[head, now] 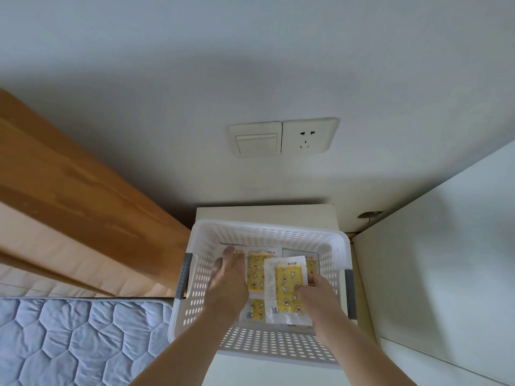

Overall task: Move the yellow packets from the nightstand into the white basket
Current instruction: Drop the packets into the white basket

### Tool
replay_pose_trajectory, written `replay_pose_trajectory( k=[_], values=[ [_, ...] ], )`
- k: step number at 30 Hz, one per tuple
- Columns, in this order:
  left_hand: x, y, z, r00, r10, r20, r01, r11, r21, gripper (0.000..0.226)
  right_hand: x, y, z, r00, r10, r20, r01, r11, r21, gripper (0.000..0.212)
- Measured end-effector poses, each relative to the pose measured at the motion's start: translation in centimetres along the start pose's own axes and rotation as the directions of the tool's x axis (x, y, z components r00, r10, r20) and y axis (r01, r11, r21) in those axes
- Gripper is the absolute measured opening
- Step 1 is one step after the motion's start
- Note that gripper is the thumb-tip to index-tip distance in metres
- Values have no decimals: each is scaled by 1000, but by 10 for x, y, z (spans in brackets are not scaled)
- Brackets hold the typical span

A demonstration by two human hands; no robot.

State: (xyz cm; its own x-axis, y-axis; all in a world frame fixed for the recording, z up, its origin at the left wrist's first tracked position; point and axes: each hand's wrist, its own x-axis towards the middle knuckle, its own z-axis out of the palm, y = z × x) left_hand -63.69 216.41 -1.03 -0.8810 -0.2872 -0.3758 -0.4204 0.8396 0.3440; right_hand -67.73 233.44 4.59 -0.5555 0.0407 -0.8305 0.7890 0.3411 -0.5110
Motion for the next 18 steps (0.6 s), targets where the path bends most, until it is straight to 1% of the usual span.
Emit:
replay_pose_trajectory(
  k=[2, 3, 7, 10, 12, 14, 16, 18],
  values=[
    [2, -3, 3, 990, 30, 139, -48, 991, 126, 53, 2, 3, 0, 1000, 3, 7, -3, 1000, 7, 29],
    [3, -4, 3, 983, 32, 181, -62, 984, 165, 54, 3, 5, 1, 1000, 8, 12, -8, 1000, 12, 29],
    [6, -9, 0, 969, 43, 243, -96, 973, 212, 65, 9, 14, 7, 998, 54, 45, -55, 998, 23, 26],
    [3, -10, -16, 948, 101, 302, -174, 959, 224, 68, 13, 17, 16, 997, 51, 58, -50, 999, -17, 24],
    [-1, -11, -37, 940, 177, 291, -268, 911, 313, 63, 17, 17, 28, 997, 38, 67, -35, 998, -52, 23],
    [-9, -15, -56, 939, 268, 214, -333, 867, 371, 59, 19, 14, 43, 997, 39, 73, -30, 993, -114, 19],
    [-17, -21, -72, 940, 300, 160, -338, 877, 342, 59, 20, 11, 62, 997, 39, 72, -26, 986, -166, 18],
    [-22, -27, -83, 933, 339, 121, -360, 896, 259, 59, 23, 8, 79, 997, 34, 76, -16, 974, -225, 21]
  ],
)
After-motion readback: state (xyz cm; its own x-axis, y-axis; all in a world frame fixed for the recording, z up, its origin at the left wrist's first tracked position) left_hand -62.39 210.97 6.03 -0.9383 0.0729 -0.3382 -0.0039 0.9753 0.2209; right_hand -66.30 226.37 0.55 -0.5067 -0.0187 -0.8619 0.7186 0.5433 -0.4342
